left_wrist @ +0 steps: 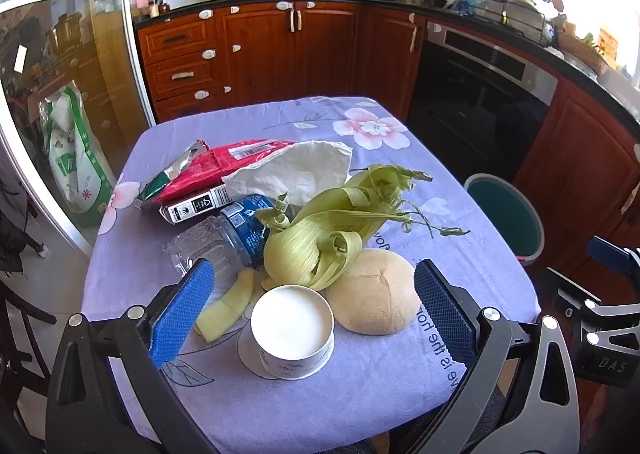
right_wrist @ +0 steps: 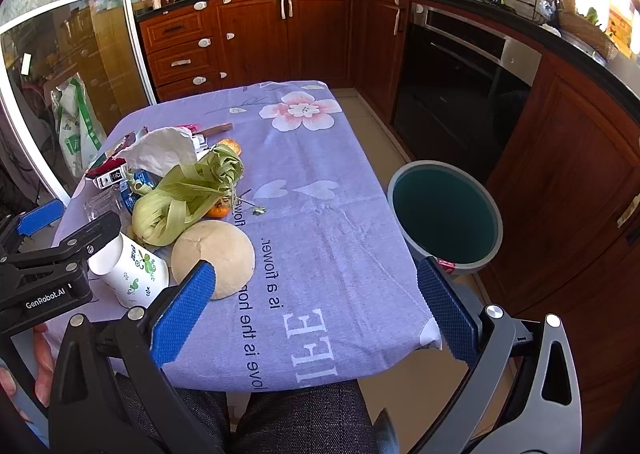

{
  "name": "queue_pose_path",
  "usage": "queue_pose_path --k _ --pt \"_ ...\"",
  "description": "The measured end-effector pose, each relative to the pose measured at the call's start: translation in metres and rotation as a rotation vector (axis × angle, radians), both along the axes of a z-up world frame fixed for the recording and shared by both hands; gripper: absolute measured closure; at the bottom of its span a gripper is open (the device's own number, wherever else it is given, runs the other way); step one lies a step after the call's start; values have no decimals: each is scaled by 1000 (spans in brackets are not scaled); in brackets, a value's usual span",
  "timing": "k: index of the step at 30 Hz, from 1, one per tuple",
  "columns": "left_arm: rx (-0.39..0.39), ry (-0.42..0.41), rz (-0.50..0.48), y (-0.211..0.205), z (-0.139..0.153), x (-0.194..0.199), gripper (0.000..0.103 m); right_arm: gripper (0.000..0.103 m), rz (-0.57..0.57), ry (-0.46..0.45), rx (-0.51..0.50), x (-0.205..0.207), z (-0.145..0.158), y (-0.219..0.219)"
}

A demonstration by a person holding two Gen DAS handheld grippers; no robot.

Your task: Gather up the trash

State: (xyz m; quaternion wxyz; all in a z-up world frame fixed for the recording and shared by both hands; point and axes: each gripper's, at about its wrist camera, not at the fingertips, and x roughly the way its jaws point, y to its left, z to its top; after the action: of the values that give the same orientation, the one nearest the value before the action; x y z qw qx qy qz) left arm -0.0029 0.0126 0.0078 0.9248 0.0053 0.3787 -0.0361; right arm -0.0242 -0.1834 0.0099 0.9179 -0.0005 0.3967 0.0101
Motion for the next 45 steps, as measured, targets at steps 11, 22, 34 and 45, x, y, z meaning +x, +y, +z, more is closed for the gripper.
queue_pose_path --k 11,22,34,45 --pt "18 -7 9 4 -2 -1 3 6 5 4 -8 1 -1 2" --pt "16 8 14 3 -6 0 3 6 7 12 -14 1 -4 5" --pt "18 3 21 5 -8 -1 3 6 3 16 -16 2 -7 6" --pt "18 6 20 5 -10 -1 3 6 6 18 -22 3 -9 8"
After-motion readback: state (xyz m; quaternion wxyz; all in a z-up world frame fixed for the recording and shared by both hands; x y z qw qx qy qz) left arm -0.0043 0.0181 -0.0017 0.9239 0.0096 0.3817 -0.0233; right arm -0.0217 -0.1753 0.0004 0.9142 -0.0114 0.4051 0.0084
